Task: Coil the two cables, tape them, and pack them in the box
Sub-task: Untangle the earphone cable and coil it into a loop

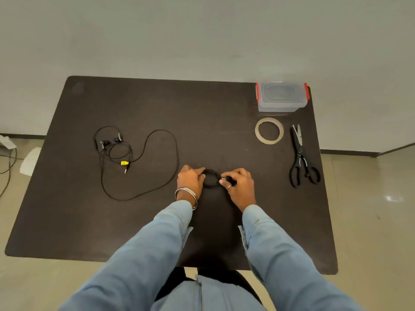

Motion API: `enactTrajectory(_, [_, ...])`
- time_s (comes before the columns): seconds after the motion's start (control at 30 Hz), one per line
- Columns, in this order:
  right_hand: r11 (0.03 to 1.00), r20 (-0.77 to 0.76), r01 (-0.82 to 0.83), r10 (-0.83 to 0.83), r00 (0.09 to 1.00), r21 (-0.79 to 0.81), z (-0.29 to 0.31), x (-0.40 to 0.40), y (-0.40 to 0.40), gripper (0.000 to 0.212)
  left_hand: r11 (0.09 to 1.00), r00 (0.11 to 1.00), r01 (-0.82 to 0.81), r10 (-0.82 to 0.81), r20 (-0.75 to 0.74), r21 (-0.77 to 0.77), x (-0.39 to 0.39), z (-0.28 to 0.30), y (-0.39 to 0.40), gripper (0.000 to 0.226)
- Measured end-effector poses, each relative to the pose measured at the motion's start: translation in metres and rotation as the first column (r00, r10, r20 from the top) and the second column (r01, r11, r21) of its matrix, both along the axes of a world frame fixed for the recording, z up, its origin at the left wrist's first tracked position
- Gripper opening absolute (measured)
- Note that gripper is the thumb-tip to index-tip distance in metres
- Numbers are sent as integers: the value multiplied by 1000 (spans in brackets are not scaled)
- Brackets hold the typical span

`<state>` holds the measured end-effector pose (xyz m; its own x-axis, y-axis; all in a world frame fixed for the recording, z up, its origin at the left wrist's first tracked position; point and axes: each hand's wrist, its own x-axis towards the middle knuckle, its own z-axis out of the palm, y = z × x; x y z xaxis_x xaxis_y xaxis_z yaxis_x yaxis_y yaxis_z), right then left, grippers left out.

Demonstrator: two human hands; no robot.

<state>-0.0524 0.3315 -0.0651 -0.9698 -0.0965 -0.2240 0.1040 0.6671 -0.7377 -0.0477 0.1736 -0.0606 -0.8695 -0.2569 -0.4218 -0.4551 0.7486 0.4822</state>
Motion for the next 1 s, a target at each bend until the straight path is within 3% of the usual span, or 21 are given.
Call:
enactTrajectory(0.1, [979,-72,-158,168,983,130,-10,-3,9,33,995,998,-6,12,55,-104,-4,0,1,42])
enactTrajectory(0.27, [901,-17,-302,323,946,312,-7,-1,11,47,990,989,-140,142,41,-33,-2,3,1,39])
enactTrajectory(0.47, [953,102,-233,217,971,195,8,-4,4,72,976,979,-204,205,0,75,-1,1,-7,37])
enactTrajectory(0.77, [997,-32,-19,21,999,78,14,-8,-6,64,980,986,-157,161,-28,120,4,4,-17,41])
enactTrajectory(0.9, [1000,-41,1,-1,999,-18,12,-10,-9,38,992,998,-60,62,-16,112,-1,4,-22,36])
enactTrajectory(1.0, [998,35,-52,51,998,17,11,-12,-12,23,998,999,32,-31,-13,48,-8,2,-23,28])
